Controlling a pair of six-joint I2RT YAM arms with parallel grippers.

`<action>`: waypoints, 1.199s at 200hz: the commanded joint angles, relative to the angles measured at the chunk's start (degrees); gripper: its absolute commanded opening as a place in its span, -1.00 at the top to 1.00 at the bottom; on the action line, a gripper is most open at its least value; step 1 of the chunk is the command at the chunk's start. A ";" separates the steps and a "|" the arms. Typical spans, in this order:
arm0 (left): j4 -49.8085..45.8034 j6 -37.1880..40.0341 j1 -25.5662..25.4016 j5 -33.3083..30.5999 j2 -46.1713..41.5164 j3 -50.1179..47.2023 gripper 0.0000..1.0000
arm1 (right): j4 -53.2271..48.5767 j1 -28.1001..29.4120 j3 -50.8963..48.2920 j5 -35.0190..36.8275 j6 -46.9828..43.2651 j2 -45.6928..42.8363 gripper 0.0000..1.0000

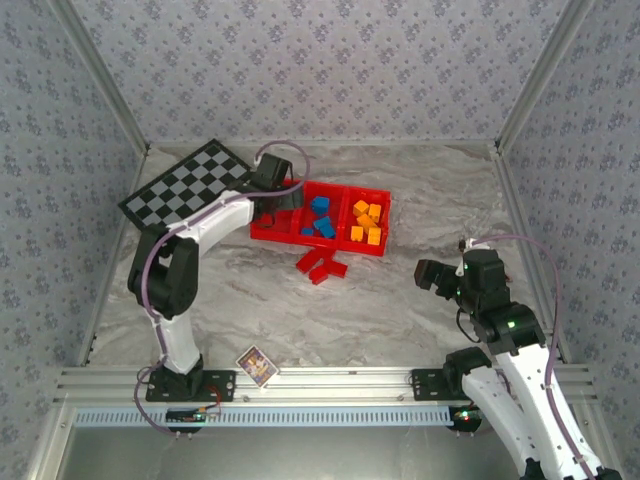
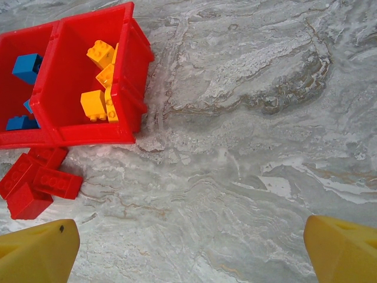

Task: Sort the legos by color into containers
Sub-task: Place the lego in the container, then pick up the lego from the center of the table.

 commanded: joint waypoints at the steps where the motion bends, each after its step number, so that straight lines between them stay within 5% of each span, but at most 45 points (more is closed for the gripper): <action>1: 0.79 -1.04 -0.07 1.40 -7.63 -5.80 -0.99 | 0.33 -0.22 0.04 0.00 0.38 0.09 -1.00; 33: 3.14 -4.77 -3.66 0.20 -18.00 -18.72 -0.99 | 0.33 -0.08 0.00 0.10 0.58 0.09 -1.00; 71: 3.18 -16.66 -14.98 -7.14 -26.01 -30.79 -0.99 | 0.43 0.14 -0.04 0.13 0.71 0.17 -1.00; 131: 2.80 -36.37 -33.46 -18.26 -22.88 -31.58 -0.99 | 0.70 0.42 -0.04 -0.67 0.69 -0.76 -1.00; 174: -4.16 -45.93 -34.72 -20.34 -12.77 -23.42 -0.99 | 1.03 0.94 -0.31 -1.76 0.66 -2.35 -1.00; 240: -6.66 -49.58 -34.90 -21.96 -2.29 -14.14 -0.88 | 0.50 4.79 -0.31 0.67 0.83 -4.71 -1.00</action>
